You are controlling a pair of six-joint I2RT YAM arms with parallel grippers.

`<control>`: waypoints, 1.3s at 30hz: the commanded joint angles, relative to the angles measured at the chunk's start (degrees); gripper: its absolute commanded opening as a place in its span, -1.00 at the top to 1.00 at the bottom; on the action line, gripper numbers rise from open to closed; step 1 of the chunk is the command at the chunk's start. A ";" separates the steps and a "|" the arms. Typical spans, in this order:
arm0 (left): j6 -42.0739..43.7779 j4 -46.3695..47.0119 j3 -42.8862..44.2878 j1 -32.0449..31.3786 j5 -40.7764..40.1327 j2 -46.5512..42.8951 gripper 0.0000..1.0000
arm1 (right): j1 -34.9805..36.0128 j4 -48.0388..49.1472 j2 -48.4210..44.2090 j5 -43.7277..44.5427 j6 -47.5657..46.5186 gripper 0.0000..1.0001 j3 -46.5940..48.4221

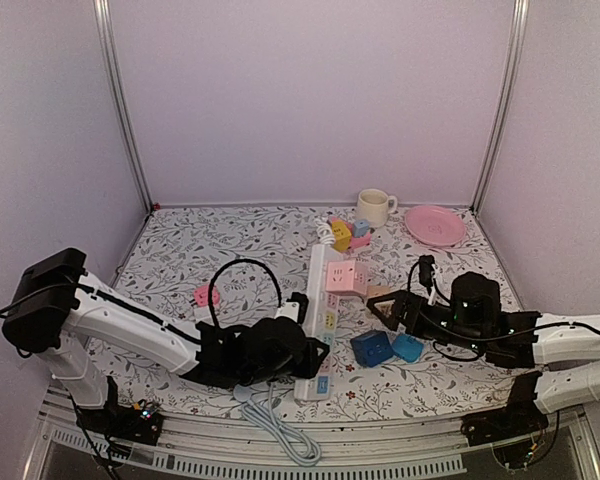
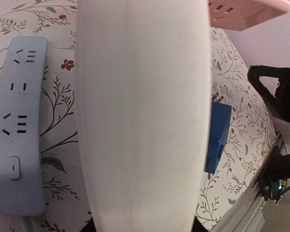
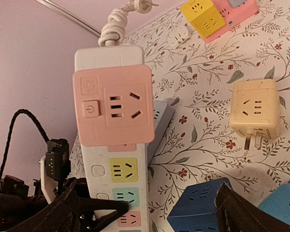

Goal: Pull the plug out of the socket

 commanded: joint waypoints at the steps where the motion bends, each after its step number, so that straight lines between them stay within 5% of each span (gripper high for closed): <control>1: 5.37 1.48 3.60 -1.48 -2.78 0.80 1.00 | -0.17 2.28 -5.54 0.82 -0.39 -0.98 -2.68; 26: 18.84 -6.23 20.81 -7.20 -0.39 12.39 1.00 | -0.18 2.30 -19.89 8.75 4.37 -0.92 -11.77; 29: 18.84 -6.21 20.83 -7.22 -0.55 12.31 1.00 | -0.21 2.02 -21.47 9.41 4.93 -0.71 -12.60; 39: 14.83 -9.49 20.83 -6.66 -3.26 12.48 1.00 | -0.16 1.84 -21.84 9.26 5.35 0.53 -12.97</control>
